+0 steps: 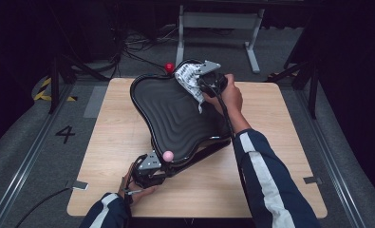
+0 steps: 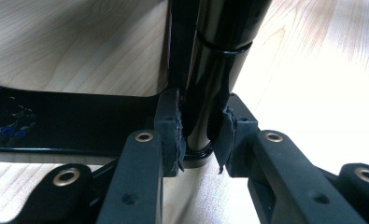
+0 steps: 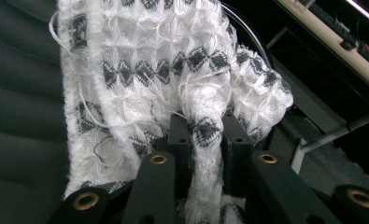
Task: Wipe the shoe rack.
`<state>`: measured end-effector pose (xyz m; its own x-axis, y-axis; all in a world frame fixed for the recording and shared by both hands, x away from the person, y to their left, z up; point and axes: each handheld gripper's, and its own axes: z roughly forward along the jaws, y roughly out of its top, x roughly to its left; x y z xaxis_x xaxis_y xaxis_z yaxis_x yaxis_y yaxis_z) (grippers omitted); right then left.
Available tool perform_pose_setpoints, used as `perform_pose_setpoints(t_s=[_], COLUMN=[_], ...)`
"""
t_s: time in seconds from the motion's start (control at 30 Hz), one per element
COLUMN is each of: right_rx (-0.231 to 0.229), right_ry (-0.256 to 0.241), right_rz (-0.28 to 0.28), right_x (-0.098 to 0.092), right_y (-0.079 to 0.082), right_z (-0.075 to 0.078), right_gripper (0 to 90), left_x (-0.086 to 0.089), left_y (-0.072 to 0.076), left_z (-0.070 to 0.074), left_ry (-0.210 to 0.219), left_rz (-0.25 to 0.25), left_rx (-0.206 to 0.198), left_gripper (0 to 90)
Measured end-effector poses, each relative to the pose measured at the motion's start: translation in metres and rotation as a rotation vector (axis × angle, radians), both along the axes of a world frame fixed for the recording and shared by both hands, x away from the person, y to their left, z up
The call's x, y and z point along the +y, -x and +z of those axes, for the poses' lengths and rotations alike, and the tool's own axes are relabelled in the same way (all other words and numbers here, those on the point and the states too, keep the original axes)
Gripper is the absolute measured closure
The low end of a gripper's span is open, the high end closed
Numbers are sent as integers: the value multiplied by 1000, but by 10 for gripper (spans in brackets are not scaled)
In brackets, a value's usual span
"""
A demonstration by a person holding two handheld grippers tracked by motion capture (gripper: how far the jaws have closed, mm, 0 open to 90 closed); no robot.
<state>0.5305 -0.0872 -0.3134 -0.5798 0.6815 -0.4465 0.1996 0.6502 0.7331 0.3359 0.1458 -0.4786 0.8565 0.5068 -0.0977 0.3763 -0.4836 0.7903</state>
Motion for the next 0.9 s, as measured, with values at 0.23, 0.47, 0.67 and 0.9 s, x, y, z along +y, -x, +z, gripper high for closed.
perform_pose_setpoints(t_s=[0.23,0.47,0.67,0.9], right_rx=[3,-7,-19,-7], right_ry=[16,55,87,88], right_rz=[107,205,256,301], right_x=[23,58,86,107], right_y=[22,44,54,61], right_z=[-2,-1,2,4], right_gripper=[781,780,779,777], left_x=[0,-1,-1,-1], left_y=[1,1,1,1], left_z=[0,0,0,0], left_ry=[-1,-7,-7,-9], left_rz=[4,4,5,5], left_rx=[5,1,-4,-4], left_gripper=[724,725,726,726])
